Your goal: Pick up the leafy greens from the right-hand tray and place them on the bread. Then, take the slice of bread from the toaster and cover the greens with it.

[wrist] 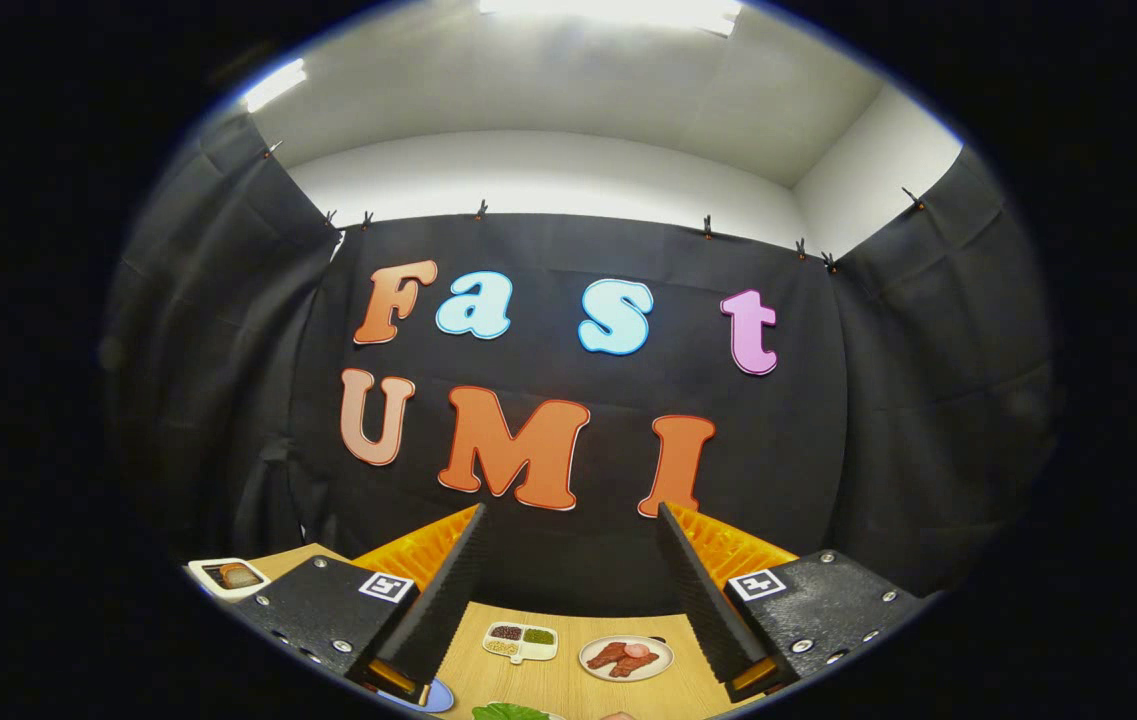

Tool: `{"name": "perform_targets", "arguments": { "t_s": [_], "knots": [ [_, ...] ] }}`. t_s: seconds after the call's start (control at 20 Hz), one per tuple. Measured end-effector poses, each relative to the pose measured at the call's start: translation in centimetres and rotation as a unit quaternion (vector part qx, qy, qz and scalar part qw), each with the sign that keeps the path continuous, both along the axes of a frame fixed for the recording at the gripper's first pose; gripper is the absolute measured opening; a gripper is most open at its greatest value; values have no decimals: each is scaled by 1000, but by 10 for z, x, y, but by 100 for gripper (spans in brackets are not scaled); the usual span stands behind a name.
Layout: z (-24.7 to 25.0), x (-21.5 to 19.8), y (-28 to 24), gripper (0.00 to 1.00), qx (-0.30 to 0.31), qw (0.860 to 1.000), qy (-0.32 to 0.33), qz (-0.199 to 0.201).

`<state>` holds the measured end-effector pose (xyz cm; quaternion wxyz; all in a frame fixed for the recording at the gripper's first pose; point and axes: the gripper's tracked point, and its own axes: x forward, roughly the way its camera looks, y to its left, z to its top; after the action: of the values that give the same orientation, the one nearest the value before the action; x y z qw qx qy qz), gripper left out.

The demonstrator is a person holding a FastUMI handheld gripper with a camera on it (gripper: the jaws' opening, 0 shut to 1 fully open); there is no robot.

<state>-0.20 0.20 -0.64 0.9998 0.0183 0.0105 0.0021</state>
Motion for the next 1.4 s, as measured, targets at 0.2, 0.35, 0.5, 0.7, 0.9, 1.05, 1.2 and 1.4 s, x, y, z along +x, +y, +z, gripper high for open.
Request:
{"name": "perform_targets", "arguments": {
  "t_s": [0.2,0.35,0.5,0.7,0.9,1.05,1.2,1.4],
  "knots": [
    [-4,3,2,98,-5,1000,0,1],
    [-9,6,5,98,-4,1000,4,6],
    [-13,10,5,98,1,1000,7,5],
    [-27,15,5,98,2,1000,21,5],
    [-38,20,5,98,3,1000,31,4],
    [-46,22,0,98,4,999,37,-2],
    [-73,24,-3,98,4,998,66,-4],
    [-125,23,8,98,11,991,135,13]
  ]
}}
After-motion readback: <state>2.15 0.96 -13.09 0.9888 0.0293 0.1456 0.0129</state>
